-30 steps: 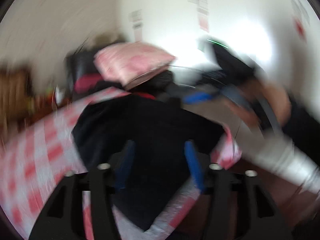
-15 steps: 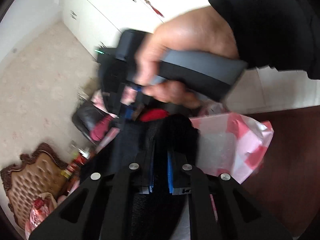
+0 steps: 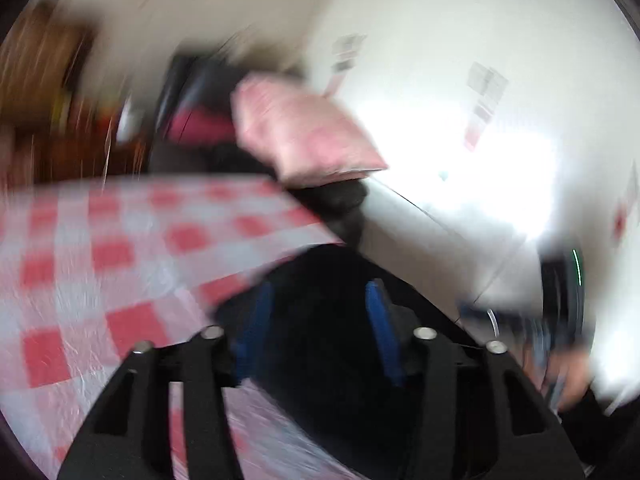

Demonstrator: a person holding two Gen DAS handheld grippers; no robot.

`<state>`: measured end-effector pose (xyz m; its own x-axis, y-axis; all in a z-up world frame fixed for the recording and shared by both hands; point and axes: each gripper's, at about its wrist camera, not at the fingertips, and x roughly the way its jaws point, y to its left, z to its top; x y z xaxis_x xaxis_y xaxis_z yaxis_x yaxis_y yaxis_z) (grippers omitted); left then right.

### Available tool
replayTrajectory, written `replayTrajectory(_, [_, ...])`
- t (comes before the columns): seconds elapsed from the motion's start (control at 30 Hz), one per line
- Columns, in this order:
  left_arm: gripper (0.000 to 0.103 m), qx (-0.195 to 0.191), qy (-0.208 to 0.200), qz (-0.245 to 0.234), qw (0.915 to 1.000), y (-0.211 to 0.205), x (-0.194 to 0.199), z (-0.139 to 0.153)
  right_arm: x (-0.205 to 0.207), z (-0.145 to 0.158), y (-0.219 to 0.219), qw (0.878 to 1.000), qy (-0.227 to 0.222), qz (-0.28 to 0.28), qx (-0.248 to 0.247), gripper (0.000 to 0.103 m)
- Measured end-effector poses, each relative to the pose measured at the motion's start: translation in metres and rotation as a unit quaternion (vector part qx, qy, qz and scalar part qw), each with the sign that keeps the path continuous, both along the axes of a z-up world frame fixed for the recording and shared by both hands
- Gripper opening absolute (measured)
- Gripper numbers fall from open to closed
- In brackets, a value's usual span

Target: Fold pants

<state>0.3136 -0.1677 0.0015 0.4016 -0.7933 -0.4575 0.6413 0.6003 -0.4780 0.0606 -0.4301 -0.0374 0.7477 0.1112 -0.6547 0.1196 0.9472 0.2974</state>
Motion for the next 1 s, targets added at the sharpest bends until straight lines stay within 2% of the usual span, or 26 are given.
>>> replayTrajectory(0.03, [0.033,-0.005,0.018,0.004,0.9998,0.003,0.019,-0.004,0.002,-0.012,0.003,1.0,0.023,-0.01,-0.019,0.055])
replayTrajectory(0.07, [0.032,-0.011,0.039,-0.004,0.9991,0.001,0.041,-0.014,0.004,-0.026,0.004,0.999,0.038,-0.013,-0.025,0.055])
replayTrajectory(0.17, [0.032,-0.012,0.085,-0.072,0.9938,-0.025,0.075,-0.031,0.006,-0.031,0.015,0.997,0.037,-0.002,-0.06,0.056])
replayTrajectory(0.2, [0.032,-0.004,0.097,-0.091,0.9911,-0.032,0.083,-0.037,0.009,-0.032,0.019,0.996,0.042,0.001,-0.075,0.06])
replayTrajectory(0.27, [0.031,0.033,0.115,-0.123,0.9852,-0.056,0.1,-0.052,0.012,-0.032,0.02,0.997,0.042,0.001,-0.071,0.062])
replayTrajectory(0.3, [0.009,0.049,0.122,-0.135,0.982,-0.068,0.086,-0.058,0.013,-0.033,0.02,0.997,0.042,0.001,-0.071,0.062])
replayTrajectory(0.33, [0.001,0.062,0.122,-0.139,0.9808,-0.071,0.078,-0.061,0.011,-0.032,0.021,0.997,0.042,0.001,-0.071,0.062])
replayTrajectory(0.37, [0.001,0.071,0.116,-0.133,0.9817,-0.071,0.082,-0.062,0.011,-0.033,0.02,0.997,0.041,0.003,-0.072,0.062])
replayTrajectory(0.5, [0.001,0.041,0.141,-0.095,0.9846,-0.043,0.101,-0.065,0.005,-0.033,0.021,0.997,0.041,0.011,-0.068,0.062])
replayTrajectory(0.53, [0.0,0.053,0.145,-0.082,0.9847,-0.04,0.103,-0.07,0.007,-0.033,0.021,0.997,0.043,0.01,-0.069,0.062])
replayTrajectory(0.57, [0.0,0.068,0.141,-0.046,0.9867,-0.036,0.108,-0.073,0.008,-0.033,0.023,0.996,0.046,0.009,-0.071,0.062])
replayTrajectory(0.6, [0.0,0.059,0.151,-0.029,0.9864,-0.029,0.112,-0.071,0.009,-0.033,0.024,0.996,0.048,0.008,-0.075,0.062])
replayTrajectory(0.63, [0.0,0.029,0.17,-0.014,0.9848,-0.018,0.117,-0.073,0.009,-0.033,0.025,0.996,0.048,0.009,-0.078,0.062])
replayTrajectory(0.67, [0.0,-0.002,0.173,0.006,0.9849,-0.006,0.117,-0.069,0.009,-0.033,0.025,0.996,0.047,0.009,-0.077,0.062])
replayTrajectory(0.7, [0.0,-0.028,0.157,0.008,0.9872,-0.001,0.109,-0.058,0.008,-0.033,0.024,0.996,0.046,0.009,-0.073,0.062])
replayTrajectory(0.73, [0.0,-0.045,0.132,-0.011,0.9901,-0.003,0.097,-0.044,0.007,-0.033,0.023,0.997,0.044,0.009,-0.07,0.062])
replayTrajectory(0.8, [0.001,-0.038,0.079,-0.053,0.9947,-0.021,0.072,-0.022,0.008,-0.033,0.022,0.997,0.042,0.009,-0.069,0.062])
replayTrajectory(0.83, [0.001,-0.021,0.038,-0.097,0.9943,-0.039,0.051,-0.012,0.008,-0.033,0.022,0.997,0.042,0.008,-0.069,0.063])
replayTrajectory(0.9, [0.003,0.038,-0.021,-0.159,0.9863,-0.072,0.022,-0.009,0.008,-0.033,0.022,0.997,0.043,0.01,-0.065,0.064])
replayTrajectory(0.93, [0.015,0.077,-0.046,-0.178,0.9798,-0.087,0.013,-0.014,0.008,-0.033,0.022,0.997,0.042,0.01,-0.066,0.065])
replayTrajectory(0.97, [0.019,0.137,-0.05,-0.164,0.9756,-0.105,0.021,-0.032,0.008,-0.033,0.022,0.997,0.042,0.011,-0.068,0.064])
replayTrajectory(1.0, [0.018,0.165,-0.032,-0.127,0.9776,-0.107,0.038,-0.046,0.007,-0.033,0.023,0.997,0.042,0.013,-0.07,0.064])
